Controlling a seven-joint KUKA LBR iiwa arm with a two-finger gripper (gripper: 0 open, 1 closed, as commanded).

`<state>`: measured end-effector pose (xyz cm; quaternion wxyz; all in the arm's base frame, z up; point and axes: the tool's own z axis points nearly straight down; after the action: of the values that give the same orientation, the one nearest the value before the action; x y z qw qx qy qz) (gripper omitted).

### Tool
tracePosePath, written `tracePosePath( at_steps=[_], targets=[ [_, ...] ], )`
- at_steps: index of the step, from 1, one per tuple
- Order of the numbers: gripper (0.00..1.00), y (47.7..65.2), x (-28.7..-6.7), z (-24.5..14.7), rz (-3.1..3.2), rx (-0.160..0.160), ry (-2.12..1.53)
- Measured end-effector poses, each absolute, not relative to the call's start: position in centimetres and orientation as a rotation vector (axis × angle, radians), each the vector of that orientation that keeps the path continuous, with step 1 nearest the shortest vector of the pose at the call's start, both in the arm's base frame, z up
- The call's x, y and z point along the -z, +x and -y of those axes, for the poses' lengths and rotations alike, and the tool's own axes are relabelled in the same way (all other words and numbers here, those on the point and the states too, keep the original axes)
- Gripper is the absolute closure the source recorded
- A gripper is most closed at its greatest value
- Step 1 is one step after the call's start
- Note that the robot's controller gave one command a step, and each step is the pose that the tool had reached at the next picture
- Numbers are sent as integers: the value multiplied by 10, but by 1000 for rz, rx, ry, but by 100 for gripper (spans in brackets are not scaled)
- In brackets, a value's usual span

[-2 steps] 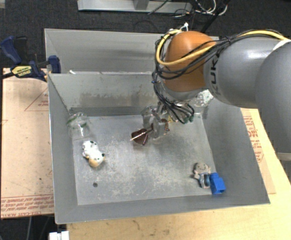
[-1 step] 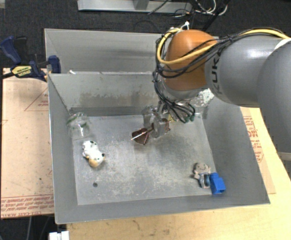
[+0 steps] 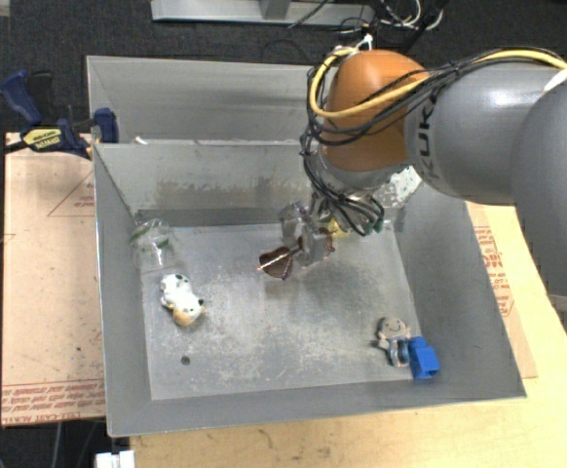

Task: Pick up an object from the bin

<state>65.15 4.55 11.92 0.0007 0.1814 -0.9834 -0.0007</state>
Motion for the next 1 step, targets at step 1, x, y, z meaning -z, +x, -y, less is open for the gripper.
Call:
tracePosePath(
  at_steps=[1],
  targets=[
    [100,652,-137,-46,3089,2,569]
  ],
)
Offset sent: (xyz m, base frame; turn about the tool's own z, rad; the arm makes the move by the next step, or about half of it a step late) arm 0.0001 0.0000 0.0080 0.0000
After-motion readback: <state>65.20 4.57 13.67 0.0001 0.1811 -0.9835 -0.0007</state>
